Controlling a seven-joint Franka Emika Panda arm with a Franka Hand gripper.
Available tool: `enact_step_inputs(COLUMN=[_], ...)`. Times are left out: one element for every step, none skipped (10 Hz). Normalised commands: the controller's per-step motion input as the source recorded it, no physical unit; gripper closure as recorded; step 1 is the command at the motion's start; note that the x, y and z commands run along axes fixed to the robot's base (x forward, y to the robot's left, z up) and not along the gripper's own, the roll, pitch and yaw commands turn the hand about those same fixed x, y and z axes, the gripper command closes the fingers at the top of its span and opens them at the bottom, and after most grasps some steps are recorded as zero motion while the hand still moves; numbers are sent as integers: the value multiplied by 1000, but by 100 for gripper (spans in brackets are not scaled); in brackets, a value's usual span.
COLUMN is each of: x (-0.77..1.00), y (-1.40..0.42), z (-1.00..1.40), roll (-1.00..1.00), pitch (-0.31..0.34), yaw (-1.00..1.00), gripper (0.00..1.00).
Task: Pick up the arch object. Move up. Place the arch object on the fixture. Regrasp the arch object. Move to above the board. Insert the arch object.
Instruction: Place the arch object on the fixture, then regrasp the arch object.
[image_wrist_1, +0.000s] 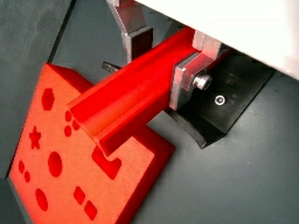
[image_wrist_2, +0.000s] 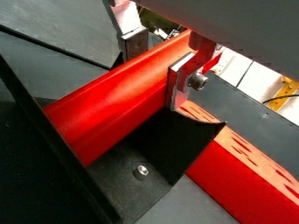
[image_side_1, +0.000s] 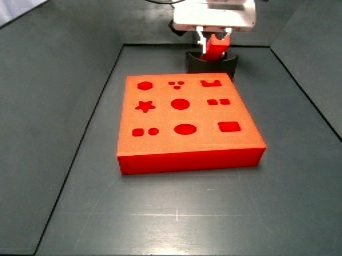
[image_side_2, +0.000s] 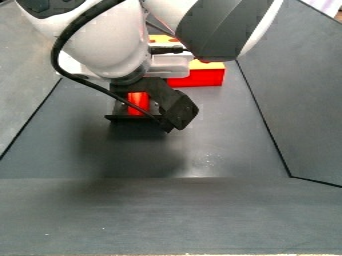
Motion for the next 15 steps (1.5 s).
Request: enact_step_inputs(x=[73, 81, 0, 0, 0, -1, -17, -24, -29, -36, -34, -31, -27, -5, -1], y=[140, 142, -500, 0, 0, 0, 3, 4, 7, 10, 12, 11, 10, -1000, -1000], z=[-446, -427, -167, 0, 1000, 1000, 1000, 1000, 1000, 922, 674, 487, 235, 908, 873], roll=[-107, -106, 0, 0, -31, -26, -3, 9, 17, 19, 22, 26, 30, 1000, 1000], pitch=[-42, -46, 0, 0, 12, 12, 16, 23, 32, 41, 49, 55, 57, 68, 67], yaw=[-97, -81, 0, 0, -4, -2, 5, 6, 5, 2, -4, -10, -16, 19, 19], gripper=[100, 100, 100, 0, 0, 0, 0, 0, 0, 0, 0, 0, 0, 0, 0])
